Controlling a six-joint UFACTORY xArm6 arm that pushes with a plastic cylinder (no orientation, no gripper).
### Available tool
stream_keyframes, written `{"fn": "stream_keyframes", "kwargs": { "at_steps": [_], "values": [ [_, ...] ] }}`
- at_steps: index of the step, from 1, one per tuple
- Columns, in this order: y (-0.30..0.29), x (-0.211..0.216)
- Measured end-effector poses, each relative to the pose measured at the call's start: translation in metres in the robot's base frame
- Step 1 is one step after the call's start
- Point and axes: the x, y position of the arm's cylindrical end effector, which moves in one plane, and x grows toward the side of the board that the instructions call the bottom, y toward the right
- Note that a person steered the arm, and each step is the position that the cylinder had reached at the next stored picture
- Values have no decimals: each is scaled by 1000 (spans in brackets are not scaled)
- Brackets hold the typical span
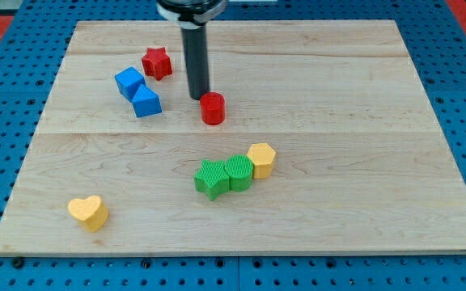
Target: Drag the blue blocks towards the top left side
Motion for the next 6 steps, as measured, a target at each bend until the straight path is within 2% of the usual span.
{"fn": "stream_keyframes", "kwargs": {
  "at_steps": [1,3,4,5,6],
  "values": [
    [-36,15],
    [-71,52],
    [-108,49],
    [-114,17],
    [-98,-10]
  ]
}}
